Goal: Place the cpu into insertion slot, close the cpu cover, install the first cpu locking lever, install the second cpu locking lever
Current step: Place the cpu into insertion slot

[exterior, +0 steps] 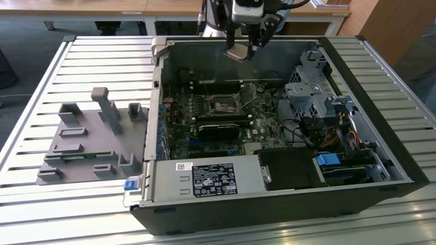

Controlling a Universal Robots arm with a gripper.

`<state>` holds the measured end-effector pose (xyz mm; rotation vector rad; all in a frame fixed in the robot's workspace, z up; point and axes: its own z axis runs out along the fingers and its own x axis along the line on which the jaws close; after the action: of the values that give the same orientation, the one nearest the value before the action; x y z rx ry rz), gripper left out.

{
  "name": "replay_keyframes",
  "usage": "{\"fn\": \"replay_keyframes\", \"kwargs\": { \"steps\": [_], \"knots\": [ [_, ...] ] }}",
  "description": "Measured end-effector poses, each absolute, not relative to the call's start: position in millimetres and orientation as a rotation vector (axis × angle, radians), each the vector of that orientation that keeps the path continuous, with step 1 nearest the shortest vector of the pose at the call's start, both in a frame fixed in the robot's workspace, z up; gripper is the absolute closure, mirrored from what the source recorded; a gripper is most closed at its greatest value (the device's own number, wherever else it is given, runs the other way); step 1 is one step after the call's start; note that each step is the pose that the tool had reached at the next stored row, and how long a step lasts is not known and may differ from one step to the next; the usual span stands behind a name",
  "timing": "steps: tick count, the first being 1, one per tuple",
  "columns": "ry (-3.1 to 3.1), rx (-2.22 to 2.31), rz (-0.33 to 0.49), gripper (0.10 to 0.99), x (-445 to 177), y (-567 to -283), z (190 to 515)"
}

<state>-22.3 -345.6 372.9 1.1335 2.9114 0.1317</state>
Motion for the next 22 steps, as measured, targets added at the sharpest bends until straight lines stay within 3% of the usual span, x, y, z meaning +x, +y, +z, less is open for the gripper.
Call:
{"fn": "replay_keyframes", "kwargs": {
  "steps": [22],
  "knots": [
    [2.703,1.544,0.126,0.545,-22.3,-345.4,371.1]
  ]
}}
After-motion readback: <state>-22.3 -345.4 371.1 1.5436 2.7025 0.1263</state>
